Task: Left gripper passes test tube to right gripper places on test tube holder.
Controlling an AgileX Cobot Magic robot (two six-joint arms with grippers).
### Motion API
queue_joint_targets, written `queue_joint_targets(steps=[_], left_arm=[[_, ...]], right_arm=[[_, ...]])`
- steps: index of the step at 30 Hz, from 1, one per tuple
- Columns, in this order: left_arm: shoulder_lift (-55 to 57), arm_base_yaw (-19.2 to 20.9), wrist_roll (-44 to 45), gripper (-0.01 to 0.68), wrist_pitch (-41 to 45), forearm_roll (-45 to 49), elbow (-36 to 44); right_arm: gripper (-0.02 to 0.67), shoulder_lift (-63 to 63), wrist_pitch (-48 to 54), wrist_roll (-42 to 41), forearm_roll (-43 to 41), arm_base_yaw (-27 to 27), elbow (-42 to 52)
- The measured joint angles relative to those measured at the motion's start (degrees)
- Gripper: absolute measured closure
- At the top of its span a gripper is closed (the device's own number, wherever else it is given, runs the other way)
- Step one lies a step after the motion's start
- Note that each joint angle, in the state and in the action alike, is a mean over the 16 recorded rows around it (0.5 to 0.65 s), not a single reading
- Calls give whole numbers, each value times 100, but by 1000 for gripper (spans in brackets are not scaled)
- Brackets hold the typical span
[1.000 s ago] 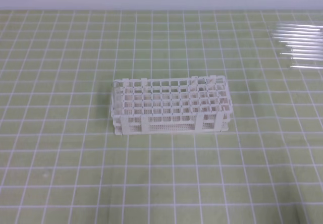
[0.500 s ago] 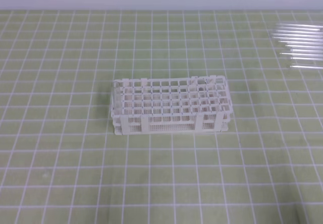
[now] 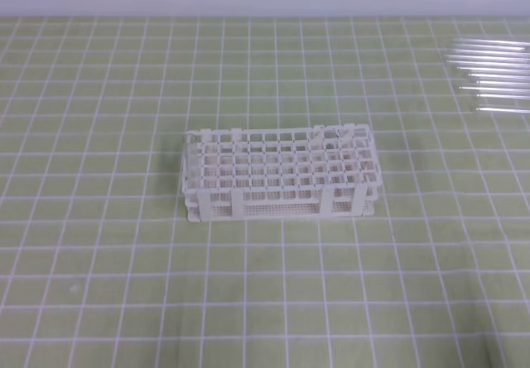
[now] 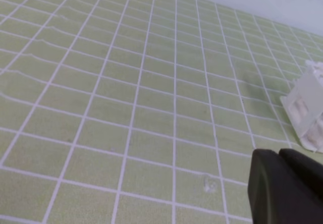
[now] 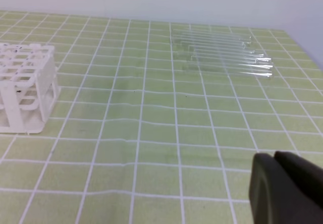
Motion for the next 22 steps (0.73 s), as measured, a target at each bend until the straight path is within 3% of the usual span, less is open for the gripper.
queue_joint_targets(steps=[22], left_arm=[[102,-1,2,675,18,7,-26]], right_arm=[[666,0,0,0,1,0,0]])
